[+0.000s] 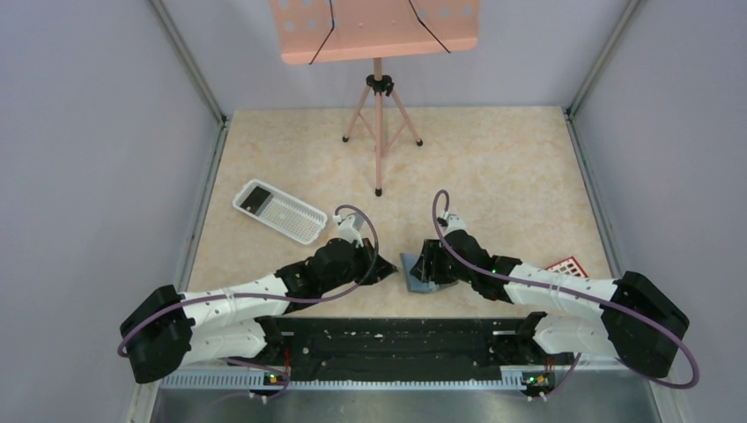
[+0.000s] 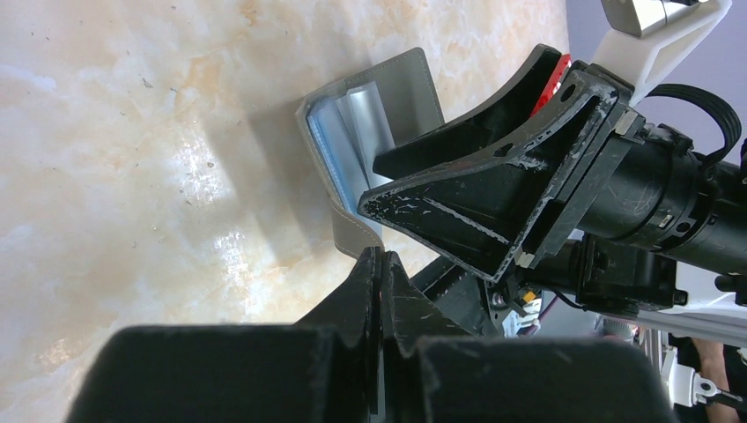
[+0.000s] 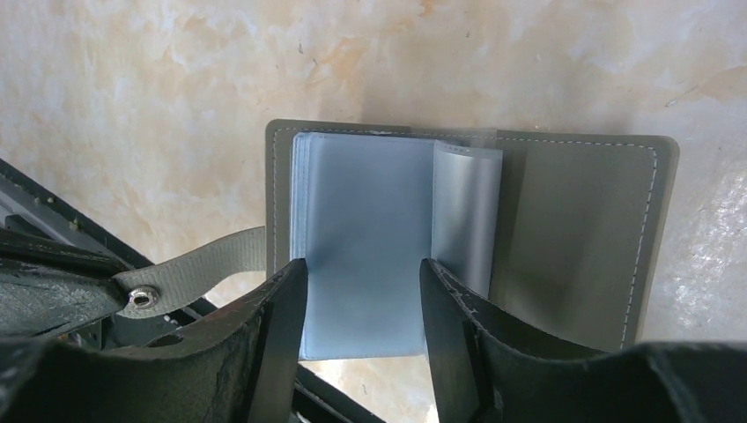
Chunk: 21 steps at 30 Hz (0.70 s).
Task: Take the credit cards out of the card holder
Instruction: Open the card holder at the center of the board.
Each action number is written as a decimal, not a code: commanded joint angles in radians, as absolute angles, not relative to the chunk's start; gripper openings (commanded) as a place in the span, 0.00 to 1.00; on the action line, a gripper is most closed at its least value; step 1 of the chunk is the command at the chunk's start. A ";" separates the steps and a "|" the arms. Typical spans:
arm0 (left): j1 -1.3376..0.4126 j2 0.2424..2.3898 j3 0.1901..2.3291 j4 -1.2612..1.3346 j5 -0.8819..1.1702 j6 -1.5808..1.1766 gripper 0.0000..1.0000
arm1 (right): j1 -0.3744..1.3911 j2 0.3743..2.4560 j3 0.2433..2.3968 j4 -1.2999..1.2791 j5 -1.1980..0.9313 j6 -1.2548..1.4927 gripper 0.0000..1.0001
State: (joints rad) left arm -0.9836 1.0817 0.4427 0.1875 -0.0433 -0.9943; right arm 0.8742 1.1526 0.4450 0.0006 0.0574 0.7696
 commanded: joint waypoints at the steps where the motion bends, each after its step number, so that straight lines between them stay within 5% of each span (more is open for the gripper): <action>1: -0.986 1.061 0.444 0.226 -0.056 -0.986 0.00 | 0.874 1.168 0.439 0.036 0.069 0.755 0.51; 7: -0.986 1.062 0.452 0.215 -0.061 -0.979 0.00 | 0.876 1.174 0.440 0.038 0.059 0.750 0.58; 21: -0.986 1.067 0.469 0.194 -0.065 -0.968 0.00 | 0.877 1.191 0.449 0.005 0.090 0.737 0.57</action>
